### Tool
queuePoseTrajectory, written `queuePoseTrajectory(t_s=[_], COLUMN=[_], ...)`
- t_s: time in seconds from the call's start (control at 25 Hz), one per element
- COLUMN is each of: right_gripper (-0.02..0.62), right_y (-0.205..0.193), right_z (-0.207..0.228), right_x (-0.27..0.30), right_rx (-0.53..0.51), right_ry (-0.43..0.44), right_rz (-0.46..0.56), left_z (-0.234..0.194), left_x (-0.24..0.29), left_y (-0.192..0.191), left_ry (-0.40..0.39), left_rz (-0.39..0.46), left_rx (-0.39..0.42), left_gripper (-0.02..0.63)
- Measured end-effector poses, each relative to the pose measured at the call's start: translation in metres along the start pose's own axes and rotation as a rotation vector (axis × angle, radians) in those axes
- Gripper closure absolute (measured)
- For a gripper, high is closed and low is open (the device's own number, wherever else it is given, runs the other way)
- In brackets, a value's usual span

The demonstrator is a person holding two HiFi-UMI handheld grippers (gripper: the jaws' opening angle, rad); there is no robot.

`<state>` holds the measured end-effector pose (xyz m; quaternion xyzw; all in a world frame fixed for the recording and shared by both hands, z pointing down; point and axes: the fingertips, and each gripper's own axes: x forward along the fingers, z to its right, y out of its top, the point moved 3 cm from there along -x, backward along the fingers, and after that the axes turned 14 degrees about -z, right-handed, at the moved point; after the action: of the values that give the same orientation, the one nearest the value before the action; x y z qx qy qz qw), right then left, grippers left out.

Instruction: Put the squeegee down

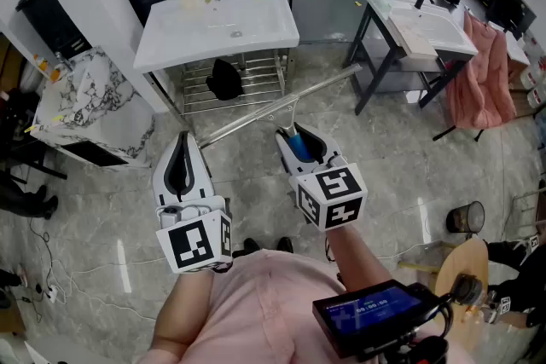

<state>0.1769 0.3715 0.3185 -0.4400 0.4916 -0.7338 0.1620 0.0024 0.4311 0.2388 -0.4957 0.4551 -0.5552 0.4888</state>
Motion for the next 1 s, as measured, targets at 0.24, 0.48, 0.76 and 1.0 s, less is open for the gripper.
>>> queuePoseTrajectory(t_s=[0.24, 0.48, 0.76, 1.0], right_gripper=[0.471, 0.471, 0.471, 0.471], right_y=[-0.003, -0.005, 0.004, 0.009], right_z=[0.008, 0.021, 0.037, 0.045], right_x=[-0.006, -0.014, 0.003, 0.050], right_rx=[-0.002, 0.014, 0.023, 0.039], right_ry=[0.005, 0.016, 0.009, 0.015], right_rz=[0.007, 0.031, 0.019, -0.015], left_z=[0.011, 0.022, 0.013, -0.006], left_x=[0.000, -0.004, 0.010, 0.051], left_y=[-0.002, -0.010, -0.019, -0.037], left_ry=[0.003, 0.019, 0.047, 0.044], left_rz=[-0.006, -0.021, -0.057, -0.095], left_rx=[-0.001, -0.005, -0.012, -0.020], left_gripper=[0.597, 0.597, 0.597, 0.597])
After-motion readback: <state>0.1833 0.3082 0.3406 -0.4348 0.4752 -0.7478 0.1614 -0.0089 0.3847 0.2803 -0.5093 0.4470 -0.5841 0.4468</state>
